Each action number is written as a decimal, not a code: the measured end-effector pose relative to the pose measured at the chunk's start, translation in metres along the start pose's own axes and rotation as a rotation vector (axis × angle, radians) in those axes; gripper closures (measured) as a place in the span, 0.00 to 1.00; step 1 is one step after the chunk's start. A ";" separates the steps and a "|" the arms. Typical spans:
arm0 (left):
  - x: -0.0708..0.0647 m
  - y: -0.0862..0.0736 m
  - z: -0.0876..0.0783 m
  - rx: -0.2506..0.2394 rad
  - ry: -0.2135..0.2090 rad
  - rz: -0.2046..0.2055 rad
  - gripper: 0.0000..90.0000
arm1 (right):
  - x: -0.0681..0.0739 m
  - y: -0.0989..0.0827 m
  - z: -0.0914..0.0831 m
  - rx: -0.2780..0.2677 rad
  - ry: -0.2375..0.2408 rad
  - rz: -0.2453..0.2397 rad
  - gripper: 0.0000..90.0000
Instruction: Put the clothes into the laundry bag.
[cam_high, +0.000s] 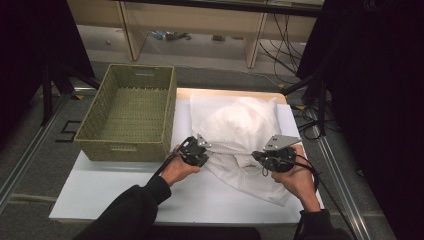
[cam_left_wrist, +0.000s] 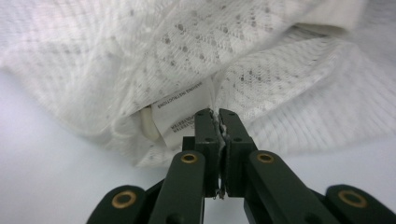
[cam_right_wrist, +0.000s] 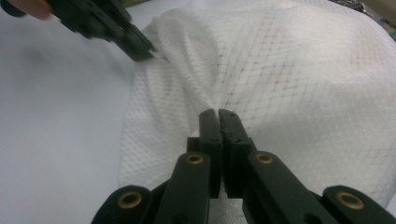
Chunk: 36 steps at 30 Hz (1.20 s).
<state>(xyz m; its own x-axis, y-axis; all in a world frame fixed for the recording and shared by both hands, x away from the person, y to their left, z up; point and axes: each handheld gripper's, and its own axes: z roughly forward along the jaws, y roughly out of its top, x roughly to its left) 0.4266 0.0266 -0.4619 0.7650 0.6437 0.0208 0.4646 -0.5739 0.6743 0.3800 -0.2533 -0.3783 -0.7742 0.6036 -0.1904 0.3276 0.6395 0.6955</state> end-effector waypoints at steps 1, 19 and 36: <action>-0.001 -0.004 -0.006 -0.005 -0.004 0.001 0.96 | 0.000 0.000 0.000 0.000 0.000 0.000 1.00; -0.009 -0.045 -0.016 0.019 -0.114 0.011 0.98 | 0.001 0.001 -0.001 -0.001 -0.011 -0.006 1.00; -0.026 -0.097 -0.071 0.023 -0.148 0.045 0.99 | 0.018 -0.013 0.010 0.060 0.010 -0.007 1.00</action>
<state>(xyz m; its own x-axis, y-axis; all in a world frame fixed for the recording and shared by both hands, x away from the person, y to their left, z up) 0.3297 0.1012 -0.4759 0.8421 0.5360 -0.0595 0.4368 -0.6133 0.6581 0.3672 -0.2458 -0.3976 -0.7819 0.5944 -0.1879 0.3537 0.6712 0.6515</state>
